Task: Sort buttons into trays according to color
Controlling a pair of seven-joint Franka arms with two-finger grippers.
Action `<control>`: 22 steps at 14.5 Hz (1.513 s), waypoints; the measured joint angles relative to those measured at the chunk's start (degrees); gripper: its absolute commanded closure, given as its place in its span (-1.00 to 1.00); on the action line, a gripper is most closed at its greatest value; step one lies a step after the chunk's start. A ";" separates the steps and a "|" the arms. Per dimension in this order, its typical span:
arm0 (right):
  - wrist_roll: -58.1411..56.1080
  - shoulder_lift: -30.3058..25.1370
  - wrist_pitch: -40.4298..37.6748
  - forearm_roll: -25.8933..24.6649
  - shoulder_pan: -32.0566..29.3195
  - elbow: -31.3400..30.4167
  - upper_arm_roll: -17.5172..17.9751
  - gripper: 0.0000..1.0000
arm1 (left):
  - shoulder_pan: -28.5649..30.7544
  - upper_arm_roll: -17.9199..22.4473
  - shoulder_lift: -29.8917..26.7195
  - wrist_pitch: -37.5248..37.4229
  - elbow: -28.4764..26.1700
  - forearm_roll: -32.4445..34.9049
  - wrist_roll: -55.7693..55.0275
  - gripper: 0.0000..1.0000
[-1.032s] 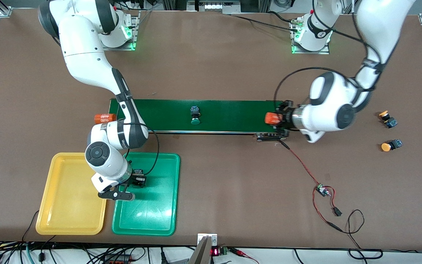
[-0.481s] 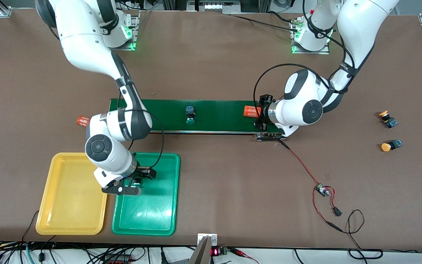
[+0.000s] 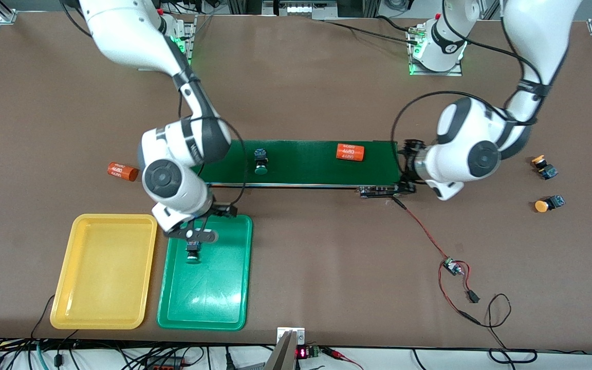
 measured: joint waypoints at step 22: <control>10.16 -10.58 11.93 0.00 12.12 -23.08 -0.96 1.00 | 17.00 10.81 -0.10 8.26 0.00 23.74 118.60 -1.00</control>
